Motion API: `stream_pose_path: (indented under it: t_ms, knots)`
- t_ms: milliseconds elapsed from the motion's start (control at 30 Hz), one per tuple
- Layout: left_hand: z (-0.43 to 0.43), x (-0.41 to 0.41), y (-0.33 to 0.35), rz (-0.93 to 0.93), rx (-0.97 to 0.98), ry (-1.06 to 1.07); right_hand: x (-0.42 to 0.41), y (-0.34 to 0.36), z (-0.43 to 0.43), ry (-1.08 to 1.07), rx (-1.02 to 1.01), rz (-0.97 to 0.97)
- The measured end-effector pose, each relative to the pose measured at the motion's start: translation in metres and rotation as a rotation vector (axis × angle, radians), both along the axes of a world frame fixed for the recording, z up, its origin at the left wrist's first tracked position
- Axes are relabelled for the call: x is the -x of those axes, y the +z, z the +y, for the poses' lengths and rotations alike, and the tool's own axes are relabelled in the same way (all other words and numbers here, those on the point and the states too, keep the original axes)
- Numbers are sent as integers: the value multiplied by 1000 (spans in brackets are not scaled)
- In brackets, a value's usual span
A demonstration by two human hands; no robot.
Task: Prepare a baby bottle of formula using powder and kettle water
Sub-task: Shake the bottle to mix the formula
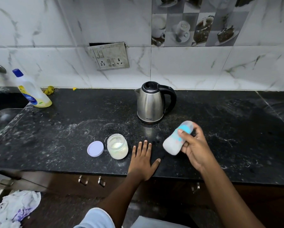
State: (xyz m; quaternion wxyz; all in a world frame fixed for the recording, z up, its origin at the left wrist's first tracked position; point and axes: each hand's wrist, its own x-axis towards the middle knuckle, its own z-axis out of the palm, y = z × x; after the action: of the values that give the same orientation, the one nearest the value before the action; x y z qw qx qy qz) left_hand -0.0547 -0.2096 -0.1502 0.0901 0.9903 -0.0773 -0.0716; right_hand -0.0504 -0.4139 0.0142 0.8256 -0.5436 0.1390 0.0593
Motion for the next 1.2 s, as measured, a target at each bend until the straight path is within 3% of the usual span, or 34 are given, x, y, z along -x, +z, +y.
stream_pose_path:
  t_ms: [67, 200, 233, 367, 400, 533, 567, 700, 733, 867, 1033, 1167, 1200]
  knots:
    - [0, 0, -1, -1, 1, -1, -3, -2, 2, -55, 5, 4]
    - [1, 0, -1, 10, -15, -23, 7, -3, -3, 374, 113, 0]
    - [1, 0, -1, 3, -9, -16, 4, -2, -7, 342, 92, -15]
    - [0, 1, -1, -6, 15, 2, -16, 4, -11, -143, -88, -18]
    - [0, 1, -1, -7, 18, -1, -17, 2, -10, -165, -70, -25]
    - [0, 2, 1, -9, 18, 0, 1, 1, -8, 243, 113, -11]
    - [0, 2, 1, -9, 15, 0, 0, 0, -10, 248, 96, -13]
    - [0, 1, 1, -6, 24, 3, -9, 0, -7, -154, -48, 12]
    - [0, 1, 1, -7, 24, 2, -8, -2, -6, -147, -9, 15]
    - [1, 1, 0, -13, 28, -2, 5, 0, -5, 238, 81, 43]
    - [0, 1, 0, -15, 35, 2, -6, -3, -10, -105, 4, 37]
    - [0, 1, 3, 1, 6, -9, 7, -2, -9, 362, 147, 55]
    - [0, 1, 3, 1, 4, -10, 7, -1, -11, 395, 151, 51]
